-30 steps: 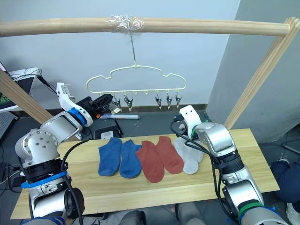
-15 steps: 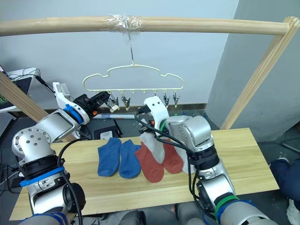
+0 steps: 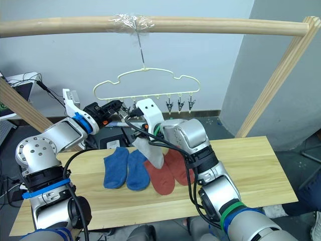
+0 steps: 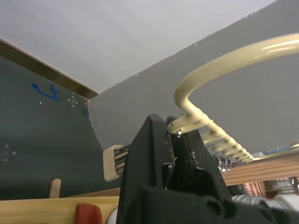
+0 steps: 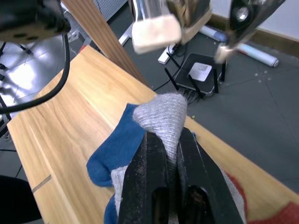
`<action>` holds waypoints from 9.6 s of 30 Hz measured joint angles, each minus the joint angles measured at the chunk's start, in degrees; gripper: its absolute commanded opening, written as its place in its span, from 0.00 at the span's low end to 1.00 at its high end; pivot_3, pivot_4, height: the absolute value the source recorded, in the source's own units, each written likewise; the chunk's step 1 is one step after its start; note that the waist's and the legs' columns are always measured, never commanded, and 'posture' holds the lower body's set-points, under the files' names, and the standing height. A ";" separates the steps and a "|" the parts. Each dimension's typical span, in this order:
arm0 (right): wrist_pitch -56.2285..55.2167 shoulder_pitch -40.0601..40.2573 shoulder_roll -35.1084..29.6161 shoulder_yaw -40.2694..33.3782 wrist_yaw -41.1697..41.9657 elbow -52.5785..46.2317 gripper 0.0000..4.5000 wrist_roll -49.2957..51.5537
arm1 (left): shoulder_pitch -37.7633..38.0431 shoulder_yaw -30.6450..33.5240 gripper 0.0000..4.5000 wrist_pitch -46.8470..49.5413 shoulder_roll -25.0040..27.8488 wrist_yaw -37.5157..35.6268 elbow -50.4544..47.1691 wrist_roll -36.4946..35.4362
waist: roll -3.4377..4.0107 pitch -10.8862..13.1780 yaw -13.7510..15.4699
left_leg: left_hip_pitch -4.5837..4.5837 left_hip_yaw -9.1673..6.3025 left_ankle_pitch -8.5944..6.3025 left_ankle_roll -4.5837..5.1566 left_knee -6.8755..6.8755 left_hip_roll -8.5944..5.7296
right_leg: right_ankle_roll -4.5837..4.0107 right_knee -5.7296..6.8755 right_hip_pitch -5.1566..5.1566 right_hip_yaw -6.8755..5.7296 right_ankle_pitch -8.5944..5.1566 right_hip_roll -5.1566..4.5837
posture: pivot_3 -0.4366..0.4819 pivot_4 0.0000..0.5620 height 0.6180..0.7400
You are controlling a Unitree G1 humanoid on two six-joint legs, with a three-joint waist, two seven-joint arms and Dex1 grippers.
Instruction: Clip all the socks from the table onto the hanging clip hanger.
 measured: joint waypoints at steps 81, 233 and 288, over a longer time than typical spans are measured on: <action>-11.20 -10.88 1.44 3.00 1.75 15.96 0.70 3.33 | 12.77 -5.14 0.60 -9.57 0.45 -0.90 -14.12 2.47 | -0.07 -0.04 0.86 | -0.02 -0.07 0.14 -0.20 -0.01 0.06 | -0.01 0.18 -0.08 -0.05 0.01 -0.09 | 0.29 0.26 1.00; -6.11 21.50 -39.29 -11.50 10.92 -45.83 0.50 30.59 | 13.17 -21.85 0.65 -43.25 -10.34 1.86 -3.86 46.21 | -0.13 -0.09 -2.70 | 0.35 0.22 0.14 -0.15 -0.05 0.10 | -0.04 0.17 0.15 0.29 0.05 0.37 | 0.10 0.28 1.00; -0.63 23.29 -36.72 3.92 2.35 -31.29 0.99 13.13 | 9.17 -11.17 0.00 -20.51 -5.68 -5.27 -8.80 24.13 | -0.13 -0.09 -3.85 | 0.37 0.20 0.15 -0.16 -0.04 0.12 | -0.04 0.20 0.15 0.29 0.05 0.37 | 0.12 0.27 1.00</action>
